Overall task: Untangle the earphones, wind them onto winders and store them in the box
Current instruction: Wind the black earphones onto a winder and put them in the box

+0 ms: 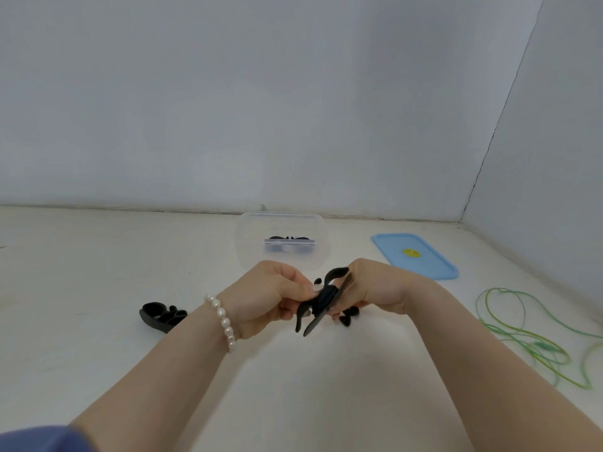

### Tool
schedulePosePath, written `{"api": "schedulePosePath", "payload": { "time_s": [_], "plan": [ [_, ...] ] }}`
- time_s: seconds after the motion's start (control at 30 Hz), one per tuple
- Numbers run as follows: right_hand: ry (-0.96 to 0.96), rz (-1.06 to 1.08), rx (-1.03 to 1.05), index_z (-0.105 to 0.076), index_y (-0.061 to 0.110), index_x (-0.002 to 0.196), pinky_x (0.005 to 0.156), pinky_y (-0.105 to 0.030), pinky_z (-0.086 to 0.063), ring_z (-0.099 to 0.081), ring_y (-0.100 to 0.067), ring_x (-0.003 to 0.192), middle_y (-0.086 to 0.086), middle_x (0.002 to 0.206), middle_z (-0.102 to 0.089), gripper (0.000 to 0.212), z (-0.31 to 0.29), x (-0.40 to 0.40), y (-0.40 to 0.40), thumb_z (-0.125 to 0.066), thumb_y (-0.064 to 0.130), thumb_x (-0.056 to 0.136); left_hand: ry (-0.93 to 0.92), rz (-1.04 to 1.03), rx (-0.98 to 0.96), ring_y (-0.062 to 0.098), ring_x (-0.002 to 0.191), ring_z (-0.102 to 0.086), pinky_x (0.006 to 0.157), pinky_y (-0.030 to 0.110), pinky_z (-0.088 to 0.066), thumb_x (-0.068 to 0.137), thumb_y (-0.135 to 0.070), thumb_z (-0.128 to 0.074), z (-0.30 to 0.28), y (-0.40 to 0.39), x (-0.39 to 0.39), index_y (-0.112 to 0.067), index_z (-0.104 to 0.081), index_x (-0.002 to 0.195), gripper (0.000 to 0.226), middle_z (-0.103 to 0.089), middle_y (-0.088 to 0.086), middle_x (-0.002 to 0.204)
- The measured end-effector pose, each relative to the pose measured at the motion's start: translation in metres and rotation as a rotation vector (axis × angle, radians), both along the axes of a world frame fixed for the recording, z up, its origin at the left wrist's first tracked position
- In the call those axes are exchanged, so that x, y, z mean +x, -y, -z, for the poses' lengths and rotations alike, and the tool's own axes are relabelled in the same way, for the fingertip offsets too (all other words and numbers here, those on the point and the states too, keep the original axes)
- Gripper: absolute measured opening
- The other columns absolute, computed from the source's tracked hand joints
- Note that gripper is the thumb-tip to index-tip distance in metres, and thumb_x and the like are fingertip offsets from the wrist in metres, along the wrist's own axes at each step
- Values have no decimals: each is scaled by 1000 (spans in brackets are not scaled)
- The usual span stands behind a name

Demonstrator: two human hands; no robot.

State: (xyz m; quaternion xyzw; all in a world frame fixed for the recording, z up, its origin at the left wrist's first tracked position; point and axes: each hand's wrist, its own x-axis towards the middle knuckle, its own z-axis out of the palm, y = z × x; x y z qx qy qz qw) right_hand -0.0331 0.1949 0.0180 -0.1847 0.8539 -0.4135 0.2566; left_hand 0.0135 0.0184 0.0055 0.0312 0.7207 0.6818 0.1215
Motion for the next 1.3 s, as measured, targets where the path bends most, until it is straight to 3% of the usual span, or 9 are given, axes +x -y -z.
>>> {"api": "schedulePosePath", "payload": {
  "time_s": [0.13,0.2,0.37,0.7,0.8,0.9,1.07,1.23,1.3],
  "plan": [
    [99,-32,-80,-72,7,78,82,-33,-54,-66,-16,70,-4,73,-70,16,1,-6,-11,-65,-7,78,3,20,-78,17,56,-51,61,27,-35,76,-3,-68,0,3,1,-6,-62,62,16,-62,7,58],
    [151,-10,-129,-70,2,84,77,-33,-57,-68,-20,65,-5,69,-69,17,1,-8,-16,-59,-11,80,-6,5,-117,15,55,-54,63,28,-36,75,-1,-68,0,5,0,-7,-63,62,15,-63,5,56],
    [203,68,-229,-69,2,86,50,-21,-50,-66,-17,56,-7,65,-67,21,-5,-9,-20,-54,-12,82,-51,-66,-220,5,43,-52,55,23,-33,74,-3,-71,1,4,-2,-8,-62,61,16,-61,-2,48],
    [224,233,-339,-66,-8,87,49,-20,-51,-60,-17,48,-16,71,-60,20,-9,-8,-10,-48,-15,82,-119,-123,-302,2,39,-53,40,9,-36,73,-3,-73,1,4,-3,-2,-64,62,14,-60,-1,49],
    [225,253,-368,-66,-7,84,49,-19,-51,-61,-17,48,-13,65,-61,18,-12,-5,-8,-49,-15,83,-139,-157,-347,8,48,-56,49,15,-43,71,-6,-75,3,6,-6,4,-66,68,15,-62,3,53],
    [234,252,-373,-66,-8,84,51,-20,-53,-64,-17,50,-12,64,-66,12,-15,-1,-3,-54,-11,83,-167,-195,-449,19,62,-58,70,33,-51,71,-10,-75,6,5,-10,5,-67,70,17,-64,10,63],
    [17,348,-276,-70,-4,78,60,-25,-58,-68,-25,58,-14,66,-68,4,-16,6,15,-67,-7,76,-162,-284,-485,22,66,-58,71,34,-49,72,-15,-73,13,3,-12,-9,-61,58,20,-63,8,64],
    [-242,433,-313,-70,5,73,78,-39,-58,-71,-28,67,-13,72,-69,8,-12,13,35,-71,-3,70,-177,-451,-265,22,64,-53,58,29,-39,77,-16,-71,12,4,-14,-10,-56,51,31,-60,12,61],
    [-410,443,-293,-71,11,73,75,-33,-57,-68,-23,69,-8,72,-69,12,-9,16,43,-69,-1,70,-180,-483,-176,21,60,-51,55,27,-33,80,-15,-67,10,2,-14,-16,-58,39,42,-60,3,47]
  ]
}}
